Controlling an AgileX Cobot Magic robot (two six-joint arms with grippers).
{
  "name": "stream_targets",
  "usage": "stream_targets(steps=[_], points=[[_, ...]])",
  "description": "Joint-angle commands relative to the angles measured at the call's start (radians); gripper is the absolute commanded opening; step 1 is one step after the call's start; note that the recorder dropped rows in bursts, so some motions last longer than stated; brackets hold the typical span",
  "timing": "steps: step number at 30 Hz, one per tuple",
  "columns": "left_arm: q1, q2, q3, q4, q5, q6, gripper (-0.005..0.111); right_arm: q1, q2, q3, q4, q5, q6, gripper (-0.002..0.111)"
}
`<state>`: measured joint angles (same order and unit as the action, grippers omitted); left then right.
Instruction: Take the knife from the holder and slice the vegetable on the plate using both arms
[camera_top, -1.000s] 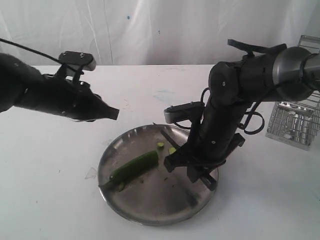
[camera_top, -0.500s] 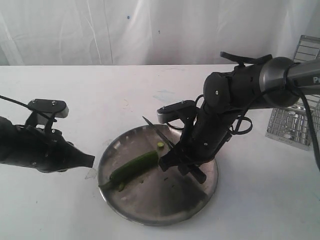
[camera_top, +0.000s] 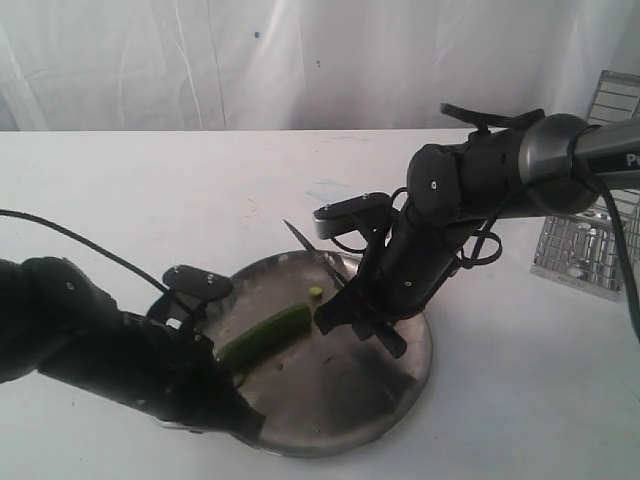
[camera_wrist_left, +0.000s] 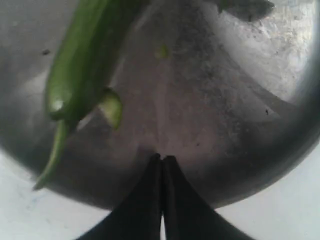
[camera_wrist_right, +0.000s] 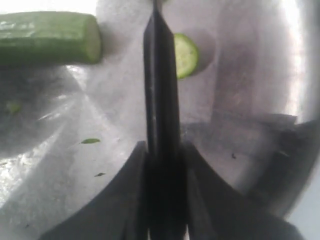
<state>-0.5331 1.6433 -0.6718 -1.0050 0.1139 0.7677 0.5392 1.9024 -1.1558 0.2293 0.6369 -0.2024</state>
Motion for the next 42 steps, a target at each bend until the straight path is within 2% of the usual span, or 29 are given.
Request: stream_targets(steps=[1, 4, 10, 14, 20, 33, 36, 39, 40, 42], points=[[-0.066, 0.034, 0.013, -0.004, 0.005, 0.033, 0.000, -0.010, -0.005, -0.010, -0.001, 0.009, 0.005, 0.016], [-0.089, 0.034, 0.013, -0.004, -0.047, 0.033, 0.000, -0.010, -0.005, -0.010, -0.002, 0.001, 0.003, 0.016], [-0.091, 0.034, 0.010, -0.004, -0.186, 0.036, 0.000, -0.010, -0.005, -0.010, 0.001, -0.005, 0.003, 0.016], [-0.091, 0.022, -0.022, -0.004, -0.201, 0.038, 0.000, -0.010, -0.005, -0.010, 0.003, 0.072, -0.027, 0.016], [-0.091, -0.082, -0.062, -0.004, -0.206, 0.038, 0.000, -0.010, -0.005, -0.010, 0.005, 0.102, -0.032, 0.025], [-0.088, -0.315, -0.051, -0.004, -0.355, 0.074, 0.000, -0.010, -0.007, -0.010, 0.005, 0.092, -0.030, 0.025], [-0.076, -0.347, -0.027, -0.011, -0.451, 0.109, 0.000, -0.010, -0.033, -0.010, 0.005, 0.126, -0.030, 0.025], [-0.039, -0.363, -0.001, -0.070, -0.613, 0.138, 0.000, -0.010, -0.093, -0.010, 0.003, 0.137, -0.030, 0.025], [-0.010, -0.368, 0.001, -0.084, -0.614, 0.165, 0.000, -0.010, -0.121, -0.012, 0.003, 0.130, -0.030, 0.024], [0.073, -0.373, -0.002, -0.091, -0.510, 0.243, 0.000, -0.011, -0.185, -0.017, 0.003, 0.104, -0.026, 0.019]])
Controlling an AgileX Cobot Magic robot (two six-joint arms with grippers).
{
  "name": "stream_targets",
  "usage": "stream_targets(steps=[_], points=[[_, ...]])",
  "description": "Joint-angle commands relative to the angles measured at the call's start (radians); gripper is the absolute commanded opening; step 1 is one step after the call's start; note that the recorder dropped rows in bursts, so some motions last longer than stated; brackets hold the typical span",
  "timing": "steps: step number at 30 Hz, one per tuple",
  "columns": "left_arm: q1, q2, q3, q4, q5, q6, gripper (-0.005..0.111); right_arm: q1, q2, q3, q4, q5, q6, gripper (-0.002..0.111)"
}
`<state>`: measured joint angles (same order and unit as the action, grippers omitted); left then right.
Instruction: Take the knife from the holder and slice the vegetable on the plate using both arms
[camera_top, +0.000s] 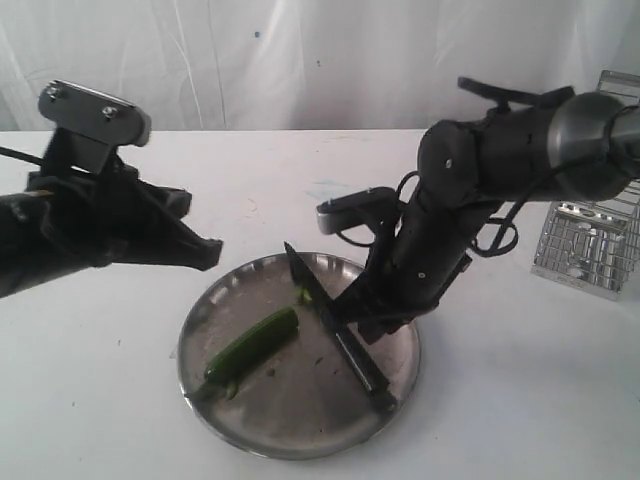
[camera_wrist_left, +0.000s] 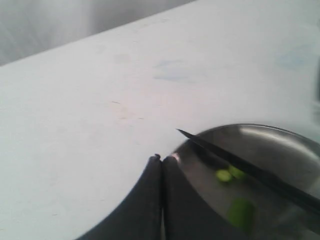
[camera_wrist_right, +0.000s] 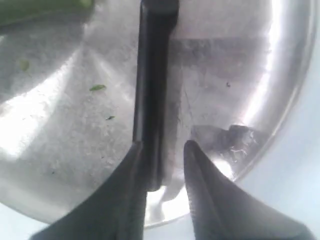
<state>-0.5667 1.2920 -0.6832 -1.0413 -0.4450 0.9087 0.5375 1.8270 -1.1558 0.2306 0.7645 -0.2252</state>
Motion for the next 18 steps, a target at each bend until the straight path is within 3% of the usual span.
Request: stream_targets(steps=[1, 3, 4, 8, 10, 14, 18], points=[[0.183, -0.024, 0.004, -0.066, 0.171, 0.146, 0.000, -0.014, -0.141, -0.028, 0.000, -0.034, 0.000, 0.015], [0.302, -0.024, -0.012, -0.095, 0.325, 0.178, 0.000, -0.036, -0.198, -0.062, 0.000, -0.041, 0.008, 0.004], [0.397, -0.025, -0.021, -0.126, 0.416, 0.178, 0.000, -0.052, -0.227, -0.090, 0.002, -0.041, 0.020, 0.000], [0.697, -0.065, -0.025, -0.150, 0.646, 0.099, 0.000, -0.155, -0.339, -0.154, 0.002, -0.033, 0.022, 0.000], [0.814, -0.110, -0.023, -0.139, 0.767, 0.047, 0.000, -0.236, -0.401, -0.157, -0.002, -0.051, 0.022, 0.000], [0.854, -0.233, 0.040, -0.139, 0.687, -0.016, 0.000, -0.390, -0.528, -0.097, -0.024, -0.090, 0.022, 0.000], [0.812, -0.412, 0.177, -0.141, 0.440, -0.018, 0.000, -0.500, -0.725, 0.085, -0.115, -0.254, 0.141, 0.000]])
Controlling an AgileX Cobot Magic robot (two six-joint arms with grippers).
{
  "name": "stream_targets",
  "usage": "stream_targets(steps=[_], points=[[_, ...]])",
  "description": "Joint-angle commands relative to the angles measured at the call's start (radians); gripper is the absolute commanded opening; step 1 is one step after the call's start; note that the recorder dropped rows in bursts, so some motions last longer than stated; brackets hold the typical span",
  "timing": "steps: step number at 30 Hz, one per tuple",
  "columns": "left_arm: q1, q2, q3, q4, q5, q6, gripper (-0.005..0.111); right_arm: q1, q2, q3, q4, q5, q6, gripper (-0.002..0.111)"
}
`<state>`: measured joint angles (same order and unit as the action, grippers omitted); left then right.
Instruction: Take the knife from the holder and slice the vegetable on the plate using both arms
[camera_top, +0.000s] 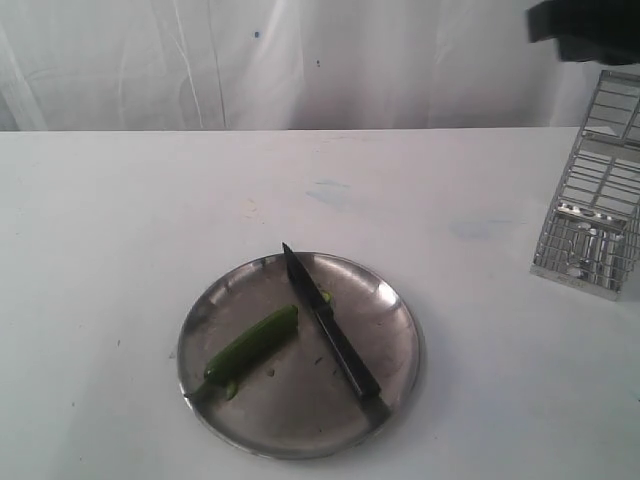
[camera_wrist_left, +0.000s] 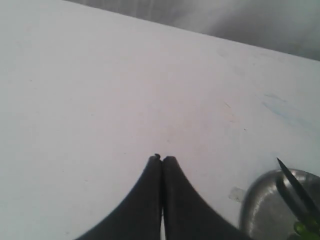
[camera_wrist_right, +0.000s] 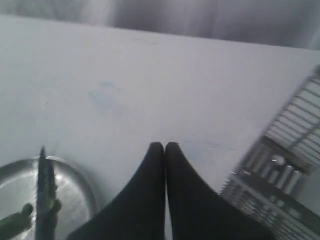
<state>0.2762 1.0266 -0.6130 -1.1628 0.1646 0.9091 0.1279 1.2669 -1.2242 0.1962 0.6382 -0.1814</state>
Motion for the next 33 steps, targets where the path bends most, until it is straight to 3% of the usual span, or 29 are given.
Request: stream_targets(steps=[1, 5, 10, 16, 20, 23, 25, 28, 33], points=[[-0.053, -0.203, 0.147, -0.035, -0.246, -0.026, 0.000, -0.099, -0.211, 0.199, -0.104, -0.173, 0.119, 0.000], [-0.139, -0.445, 0.228, -0.066, -0.407, -0.074, 0.000, -0.106, -0.465, 0.439, -0.143, -0.349, 0.141, 0.000], [-0.201, -0.724, 0.228, -0.041, -0.342, 0.104, 0.000, -0.106, -0.763, 0.659, -0.196, -0.475, 0.167, 0.000], [-0.220, -0.927, 0.232, -0.043, -0.233, 0.146, 0.000, -0.106, -1.082, 0.727, -0.221, -0.398, 0.128, 0.000], [-0.228, -0.948, 0.286, -0.043, -0.151, 0.129, 0.000, -0.106, -1.164, 0.794, -0.220, -0.287, 0.192, 0.000], [-0.232, -0.921, 0.462, -0.045, -0.216, 0.098, 0.000, -0.106, -1.122, 0.944, -0.196, -0.481, 0.284, 0.000], [-0.232, -0.925, 0.517, -0.057, -0.183, 0.048, 0.000, -0.106, -1.111, 1.005, -0.196, -0.516, 0.246, 0.000], [-0.232, -0.927, 0.548, -0.057, -0.165, 0.052, 0.000, -0.106, -1.134, 1.004, -0.166, -0.373, 0.290, 0.000], [-0.230, -0.927, 0.548, -0.055, -0.165, 0.055, 0.000, -0.106, -1.138, 1.004, -0.170, -0.351, 0.290, 0.000]])
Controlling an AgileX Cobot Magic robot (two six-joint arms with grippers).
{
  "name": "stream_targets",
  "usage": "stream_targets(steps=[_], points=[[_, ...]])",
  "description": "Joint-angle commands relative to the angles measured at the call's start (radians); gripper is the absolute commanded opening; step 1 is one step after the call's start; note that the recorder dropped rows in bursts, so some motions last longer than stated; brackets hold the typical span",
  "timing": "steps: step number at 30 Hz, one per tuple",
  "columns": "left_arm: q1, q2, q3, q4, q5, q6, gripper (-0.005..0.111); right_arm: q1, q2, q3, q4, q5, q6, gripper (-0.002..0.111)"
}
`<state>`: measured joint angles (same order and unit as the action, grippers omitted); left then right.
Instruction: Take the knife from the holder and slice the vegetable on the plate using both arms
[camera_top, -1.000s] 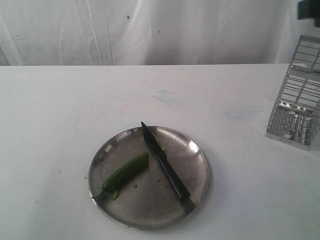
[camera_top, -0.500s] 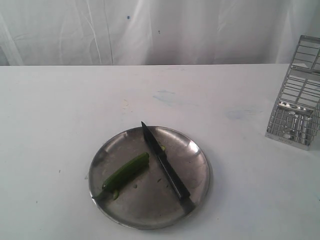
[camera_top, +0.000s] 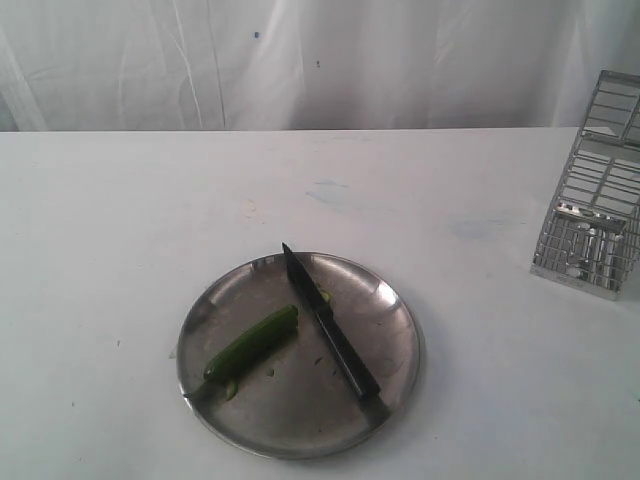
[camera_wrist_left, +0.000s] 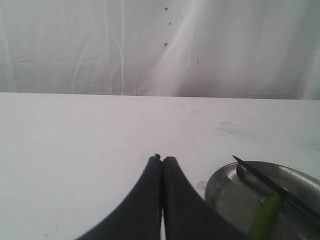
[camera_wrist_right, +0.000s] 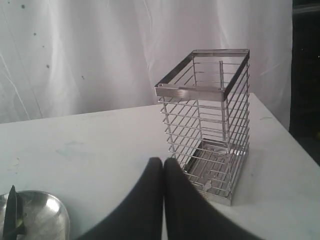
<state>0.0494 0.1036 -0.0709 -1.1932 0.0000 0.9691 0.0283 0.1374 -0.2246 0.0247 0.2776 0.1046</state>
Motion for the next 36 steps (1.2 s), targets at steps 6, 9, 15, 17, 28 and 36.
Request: stream_targets(steps=[6, 9, 15, 17, 28, 36], points=[[-0.003, -0.014, 0.008, -0.024, 0.000, -0.005, 0.000, -0.070, -0.137, 0.117, -0.127, -0.025, 0.064, 0.000], [-0.003, -0.016, 0.008, -0.024, 0.000, -0.005, 0.000, -0.075, -0.137, 0.196, -0.127, -0.048, 0.094, 0.000], [-0.003, -0.016, 0.008, -0.024, -0.006, -0.005, 0.000, -0.075, -0.137, 0.225, -0.051, 0.125, 0.119, 0.000], [-0.003, -0.016, 0.008, -0.024, -0.006, -0.005, 0.000, -0.075, -0.137, 0.225, -0.051, 0.125, 0.119, 0.000], [-0.076, -0.045, 0.024, 0.067, -0.096, -0.034, 0.000, -0.075, -0.137, 0.225, -0.051, 0.125, 0.119, 0.000], [-0.013, -0.104, 0.071, 1.143, 0.338, -1.030, 0.000, -0.075, -0.137, 0.225, -0.051, 0.125, 0.119, 0.000]])
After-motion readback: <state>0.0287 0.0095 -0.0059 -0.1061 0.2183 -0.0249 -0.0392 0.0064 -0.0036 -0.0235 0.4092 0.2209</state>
